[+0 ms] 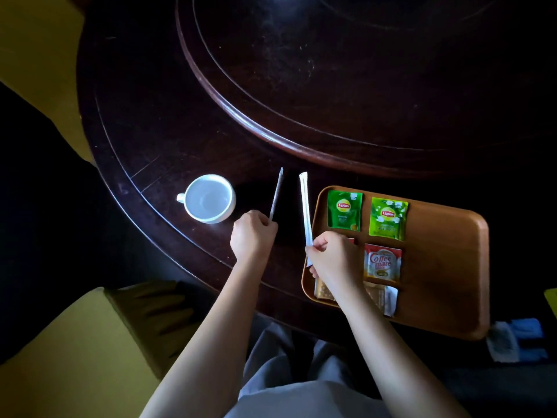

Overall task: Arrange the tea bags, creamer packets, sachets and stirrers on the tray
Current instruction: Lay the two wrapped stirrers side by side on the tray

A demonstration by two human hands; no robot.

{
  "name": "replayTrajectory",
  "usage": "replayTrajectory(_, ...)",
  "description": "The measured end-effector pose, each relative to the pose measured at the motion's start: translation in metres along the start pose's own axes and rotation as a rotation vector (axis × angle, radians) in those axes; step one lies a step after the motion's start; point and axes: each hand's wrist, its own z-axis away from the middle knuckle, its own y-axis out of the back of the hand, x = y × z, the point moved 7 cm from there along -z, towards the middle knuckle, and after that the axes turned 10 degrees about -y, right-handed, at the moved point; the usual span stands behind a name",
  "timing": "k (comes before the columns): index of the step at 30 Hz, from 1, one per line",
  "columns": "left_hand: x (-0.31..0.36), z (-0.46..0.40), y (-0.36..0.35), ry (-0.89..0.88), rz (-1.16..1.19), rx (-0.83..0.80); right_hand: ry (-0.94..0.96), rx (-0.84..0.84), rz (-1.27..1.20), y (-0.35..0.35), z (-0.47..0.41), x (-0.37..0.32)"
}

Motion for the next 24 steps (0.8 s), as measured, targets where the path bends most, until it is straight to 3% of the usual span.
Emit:
replayTrajectory(7,0.025,0.046,-0.010,0.045,0.414,-0.096,-0.005,-0.009,-0.104,0.038,0.003,0.032)
replayTrajectory(10,0.050,0.073,-0.033,0.014,0.489,-0.176,-0.019,0.022,-0.170,0.067,0.006,0.063)
replayTrajectory(15,0.108,0.118,-0.088,-0.180,0.390,-0.372,-0.156,0.136,-0.254,0.130,0.009,0.133)
replayTrajectory(19,0.142,0.139,-0.121,-0.312,0.248,-0.400,-0.206,0.185,-0.172,0.165,0.012,0.168)
replayTrajectory(24,0.161,0.146,-0.153,-0.342,0.140,-0.426,-0.228,0.178,-0.043,0.175,-0.002,0.189)
